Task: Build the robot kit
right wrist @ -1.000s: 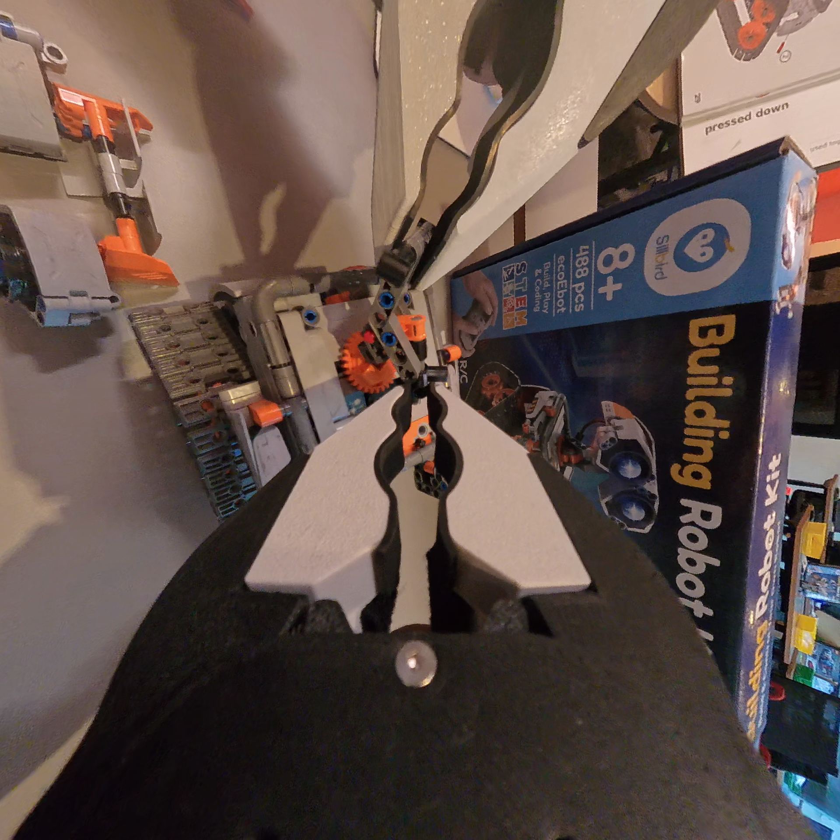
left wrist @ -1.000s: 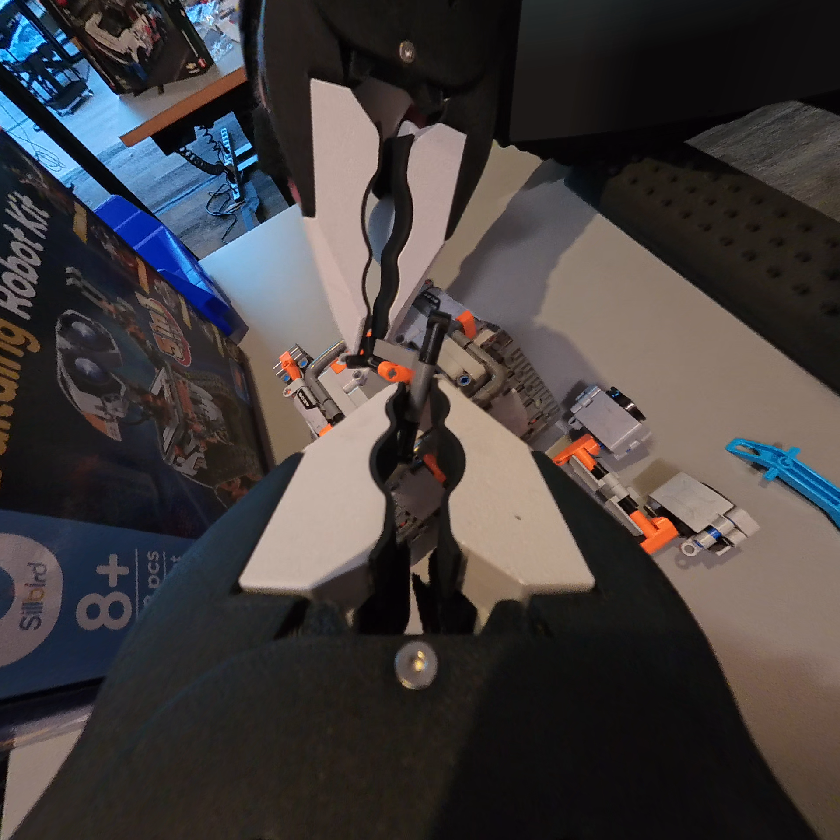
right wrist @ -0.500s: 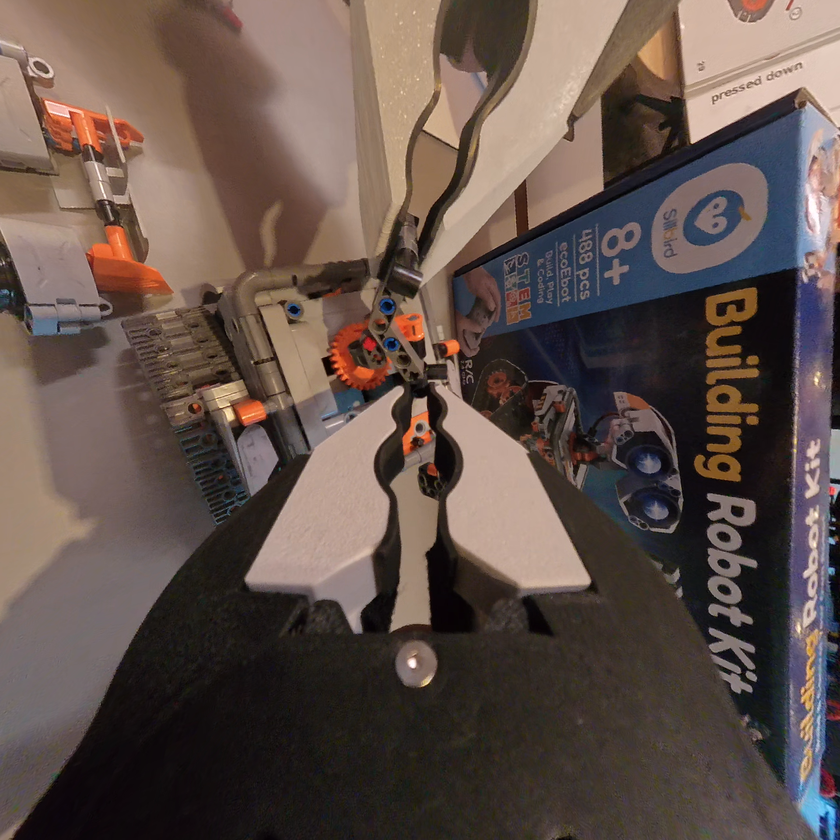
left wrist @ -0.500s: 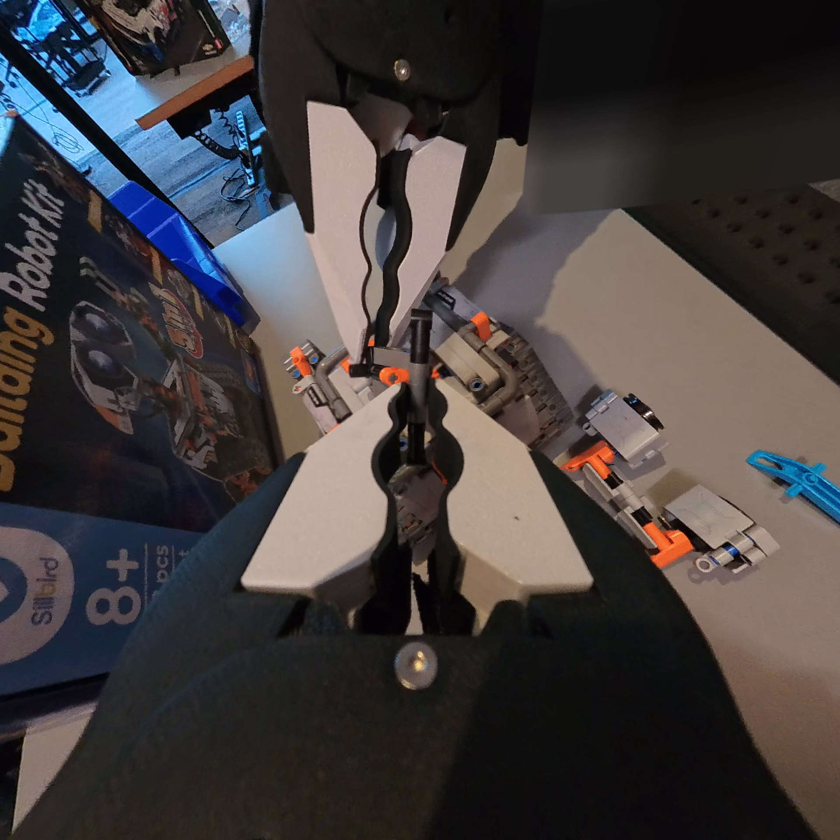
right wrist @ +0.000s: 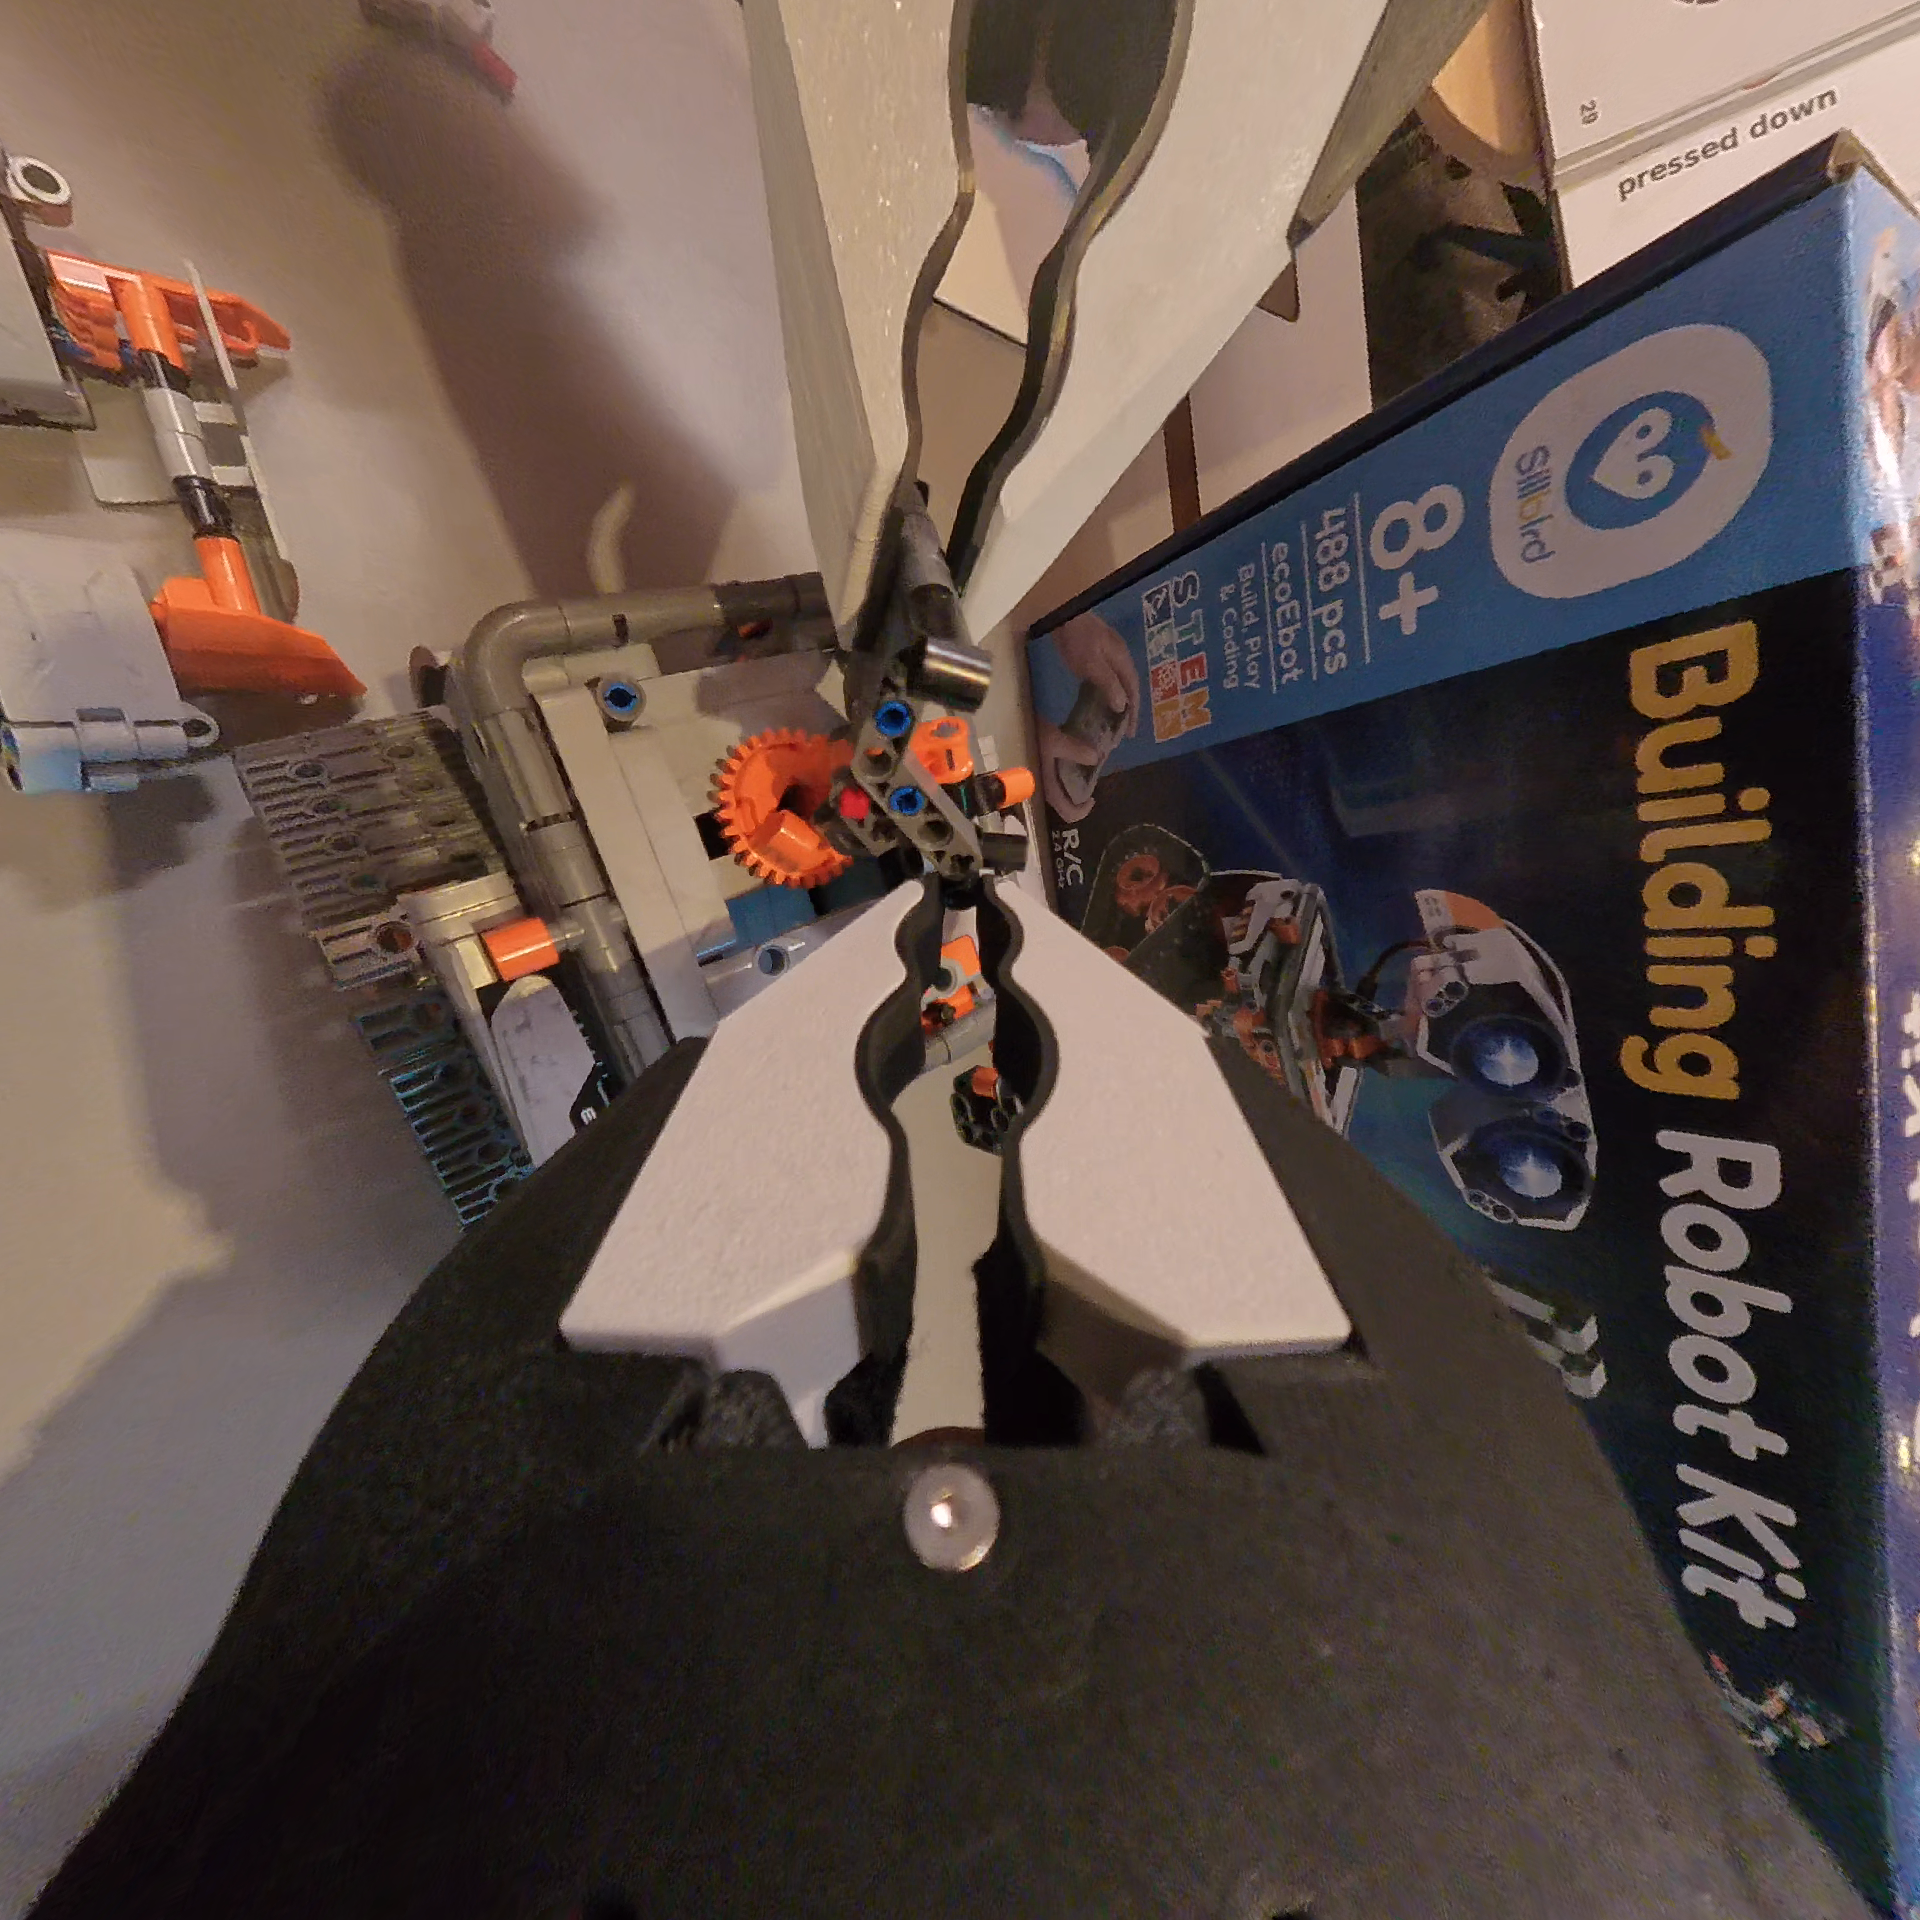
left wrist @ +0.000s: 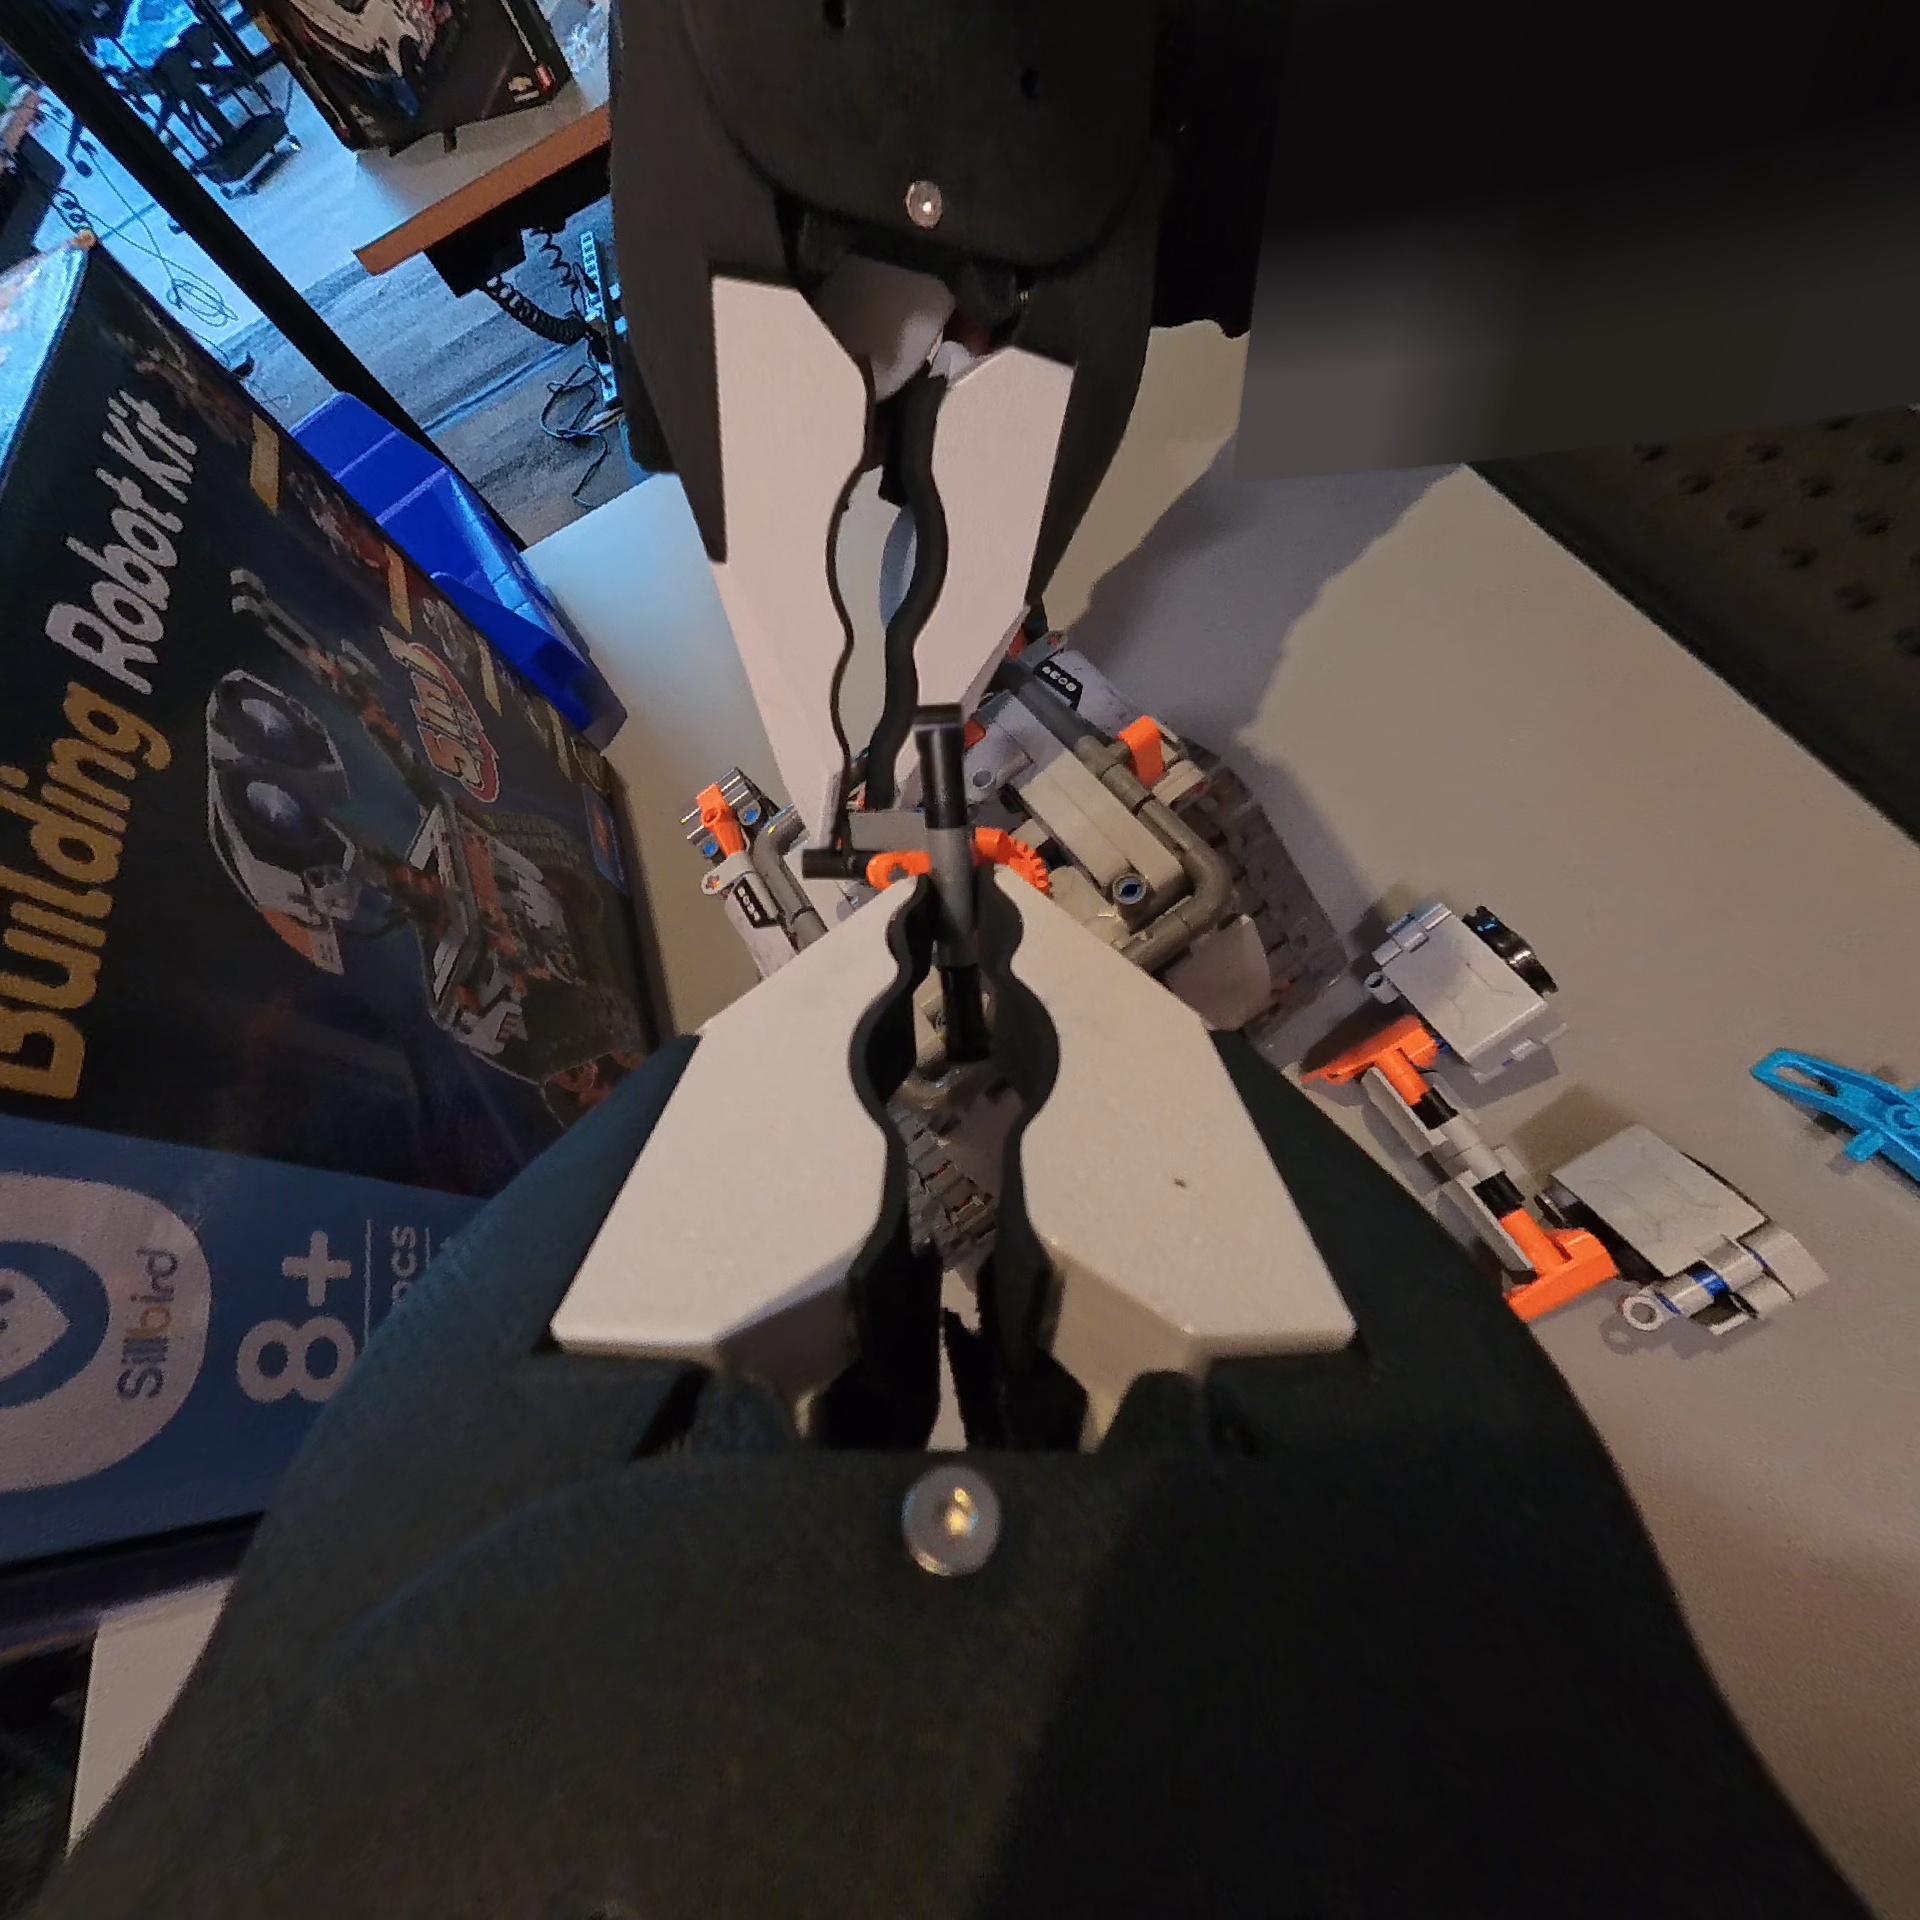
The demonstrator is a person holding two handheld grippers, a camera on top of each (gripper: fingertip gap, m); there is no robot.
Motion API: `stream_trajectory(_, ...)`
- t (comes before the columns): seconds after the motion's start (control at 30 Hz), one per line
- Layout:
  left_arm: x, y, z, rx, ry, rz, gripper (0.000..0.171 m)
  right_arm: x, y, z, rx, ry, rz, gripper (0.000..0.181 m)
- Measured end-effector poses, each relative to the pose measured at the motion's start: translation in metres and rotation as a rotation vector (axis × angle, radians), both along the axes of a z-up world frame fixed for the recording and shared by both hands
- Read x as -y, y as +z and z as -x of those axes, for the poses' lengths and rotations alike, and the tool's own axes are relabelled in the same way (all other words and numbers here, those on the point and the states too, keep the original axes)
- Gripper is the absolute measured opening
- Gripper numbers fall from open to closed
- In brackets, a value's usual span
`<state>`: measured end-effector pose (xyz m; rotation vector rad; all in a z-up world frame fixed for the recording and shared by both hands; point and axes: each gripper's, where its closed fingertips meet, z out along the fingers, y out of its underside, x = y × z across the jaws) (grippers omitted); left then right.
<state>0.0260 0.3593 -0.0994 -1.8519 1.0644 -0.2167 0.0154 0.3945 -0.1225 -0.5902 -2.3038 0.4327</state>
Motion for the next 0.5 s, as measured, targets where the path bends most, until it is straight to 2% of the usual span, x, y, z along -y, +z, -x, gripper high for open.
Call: stream_trajectory(0.5,0.0033,0.0031,-0.0006,0.010,-0.010,0.006,0.006,0.0035,0.0088,-0.0050,-0.008,0.014,0.010,0.005)
